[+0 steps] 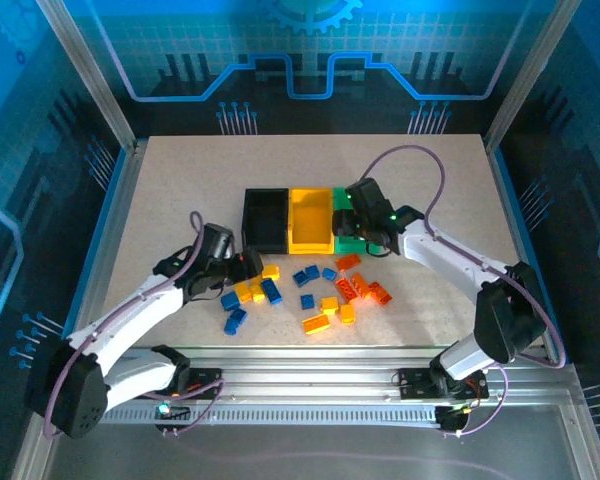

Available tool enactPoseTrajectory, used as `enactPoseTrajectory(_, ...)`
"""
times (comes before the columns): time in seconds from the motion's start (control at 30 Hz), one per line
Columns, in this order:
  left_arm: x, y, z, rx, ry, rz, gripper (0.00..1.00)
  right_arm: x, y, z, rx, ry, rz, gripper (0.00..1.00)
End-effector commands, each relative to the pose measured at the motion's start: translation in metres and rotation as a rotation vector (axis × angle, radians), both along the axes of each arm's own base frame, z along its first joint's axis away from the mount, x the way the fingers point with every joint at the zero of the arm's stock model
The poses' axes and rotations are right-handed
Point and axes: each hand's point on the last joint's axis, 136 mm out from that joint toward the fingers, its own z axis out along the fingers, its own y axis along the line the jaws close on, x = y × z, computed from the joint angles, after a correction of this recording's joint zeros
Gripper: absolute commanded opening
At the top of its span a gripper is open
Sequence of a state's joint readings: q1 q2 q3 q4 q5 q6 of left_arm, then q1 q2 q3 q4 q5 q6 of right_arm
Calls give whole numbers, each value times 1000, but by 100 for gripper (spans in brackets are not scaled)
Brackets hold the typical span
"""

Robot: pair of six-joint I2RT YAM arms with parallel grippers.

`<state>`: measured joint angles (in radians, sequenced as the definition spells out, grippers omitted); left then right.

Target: Sort the legos into containers by color

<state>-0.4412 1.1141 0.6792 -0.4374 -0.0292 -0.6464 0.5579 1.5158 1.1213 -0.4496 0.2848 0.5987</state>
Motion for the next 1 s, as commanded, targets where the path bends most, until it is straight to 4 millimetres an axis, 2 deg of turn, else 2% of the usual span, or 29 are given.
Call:
enactPoseTrajectory(0.0,1,-26,-1,22,-14,-124,80,-10,-5,-3,16,-5,-19,70)
enactPoseTrajectory(0.13,-5,-47,-11,62,1,-191,81,-18,-10,-10,16,4,-24,70)
enactPoseTrajectory(0.37,-12,-84,-26,34,61,-209,80,-25,-20,-19,3,13,-50,70)
enactPoseTrajectory(0.57,-39,-81,-40,54,127,-126,86,-28,-32,-19,9,4,-76,71)
enactPoseTrajectory(0.73,-57,-84,-54,12,175,-94,86,-28,-40,-21,22,2,-94,71)
enactPoseTrajectory(0.87,-55,-82,-63,36,183,-77,85,-28,-43,-22,32,7,-105,71)
enactPoseTrajectory(0.97,-42,-71,-65,97,155,-43,83,-29,-43,-21,40,2,-102,71)
